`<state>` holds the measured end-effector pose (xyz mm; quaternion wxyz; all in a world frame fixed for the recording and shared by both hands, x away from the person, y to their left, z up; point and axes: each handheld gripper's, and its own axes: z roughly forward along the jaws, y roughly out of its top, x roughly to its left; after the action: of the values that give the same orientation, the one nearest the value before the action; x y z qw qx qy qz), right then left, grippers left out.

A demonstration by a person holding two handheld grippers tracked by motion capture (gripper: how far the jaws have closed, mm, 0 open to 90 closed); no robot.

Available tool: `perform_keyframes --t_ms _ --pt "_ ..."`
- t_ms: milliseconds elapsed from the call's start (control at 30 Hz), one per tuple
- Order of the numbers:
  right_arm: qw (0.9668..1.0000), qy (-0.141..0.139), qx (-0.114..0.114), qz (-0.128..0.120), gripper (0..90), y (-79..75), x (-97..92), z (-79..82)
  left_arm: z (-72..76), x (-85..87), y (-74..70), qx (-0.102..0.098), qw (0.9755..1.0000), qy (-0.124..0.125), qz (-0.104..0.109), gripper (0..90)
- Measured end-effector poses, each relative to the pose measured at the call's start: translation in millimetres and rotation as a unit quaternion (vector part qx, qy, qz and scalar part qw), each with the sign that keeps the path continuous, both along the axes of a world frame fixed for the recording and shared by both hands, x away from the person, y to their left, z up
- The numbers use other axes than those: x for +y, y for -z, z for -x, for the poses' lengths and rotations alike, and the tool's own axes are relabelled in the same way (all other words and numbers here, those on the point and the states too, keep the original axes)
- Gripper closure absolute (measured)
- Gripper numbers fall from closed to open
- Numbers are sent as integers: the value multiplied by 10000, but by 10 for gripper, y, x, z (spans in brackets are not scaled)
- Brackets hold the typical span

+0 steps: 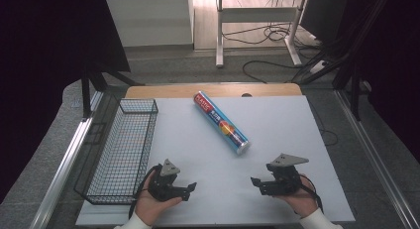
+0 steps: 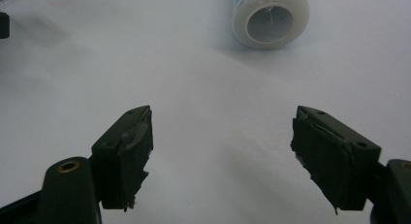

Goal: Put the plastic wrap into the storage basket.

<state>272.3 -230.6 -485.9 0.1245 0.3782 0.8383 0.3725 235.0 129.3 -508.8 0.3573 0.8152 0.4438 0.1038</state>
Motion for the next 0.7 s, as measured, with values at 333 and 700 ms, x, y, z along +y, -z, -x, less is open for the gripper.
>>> perform_keyframes --t_ms 333,700 --pt "10000 -47 74 17 239 13 -4 -11 -8 12 -2 7 10000 -1 18 172" --pt "9998 -128 25 144 238 19 16 1 -1 18 -3 21 10000 9 -7 173"
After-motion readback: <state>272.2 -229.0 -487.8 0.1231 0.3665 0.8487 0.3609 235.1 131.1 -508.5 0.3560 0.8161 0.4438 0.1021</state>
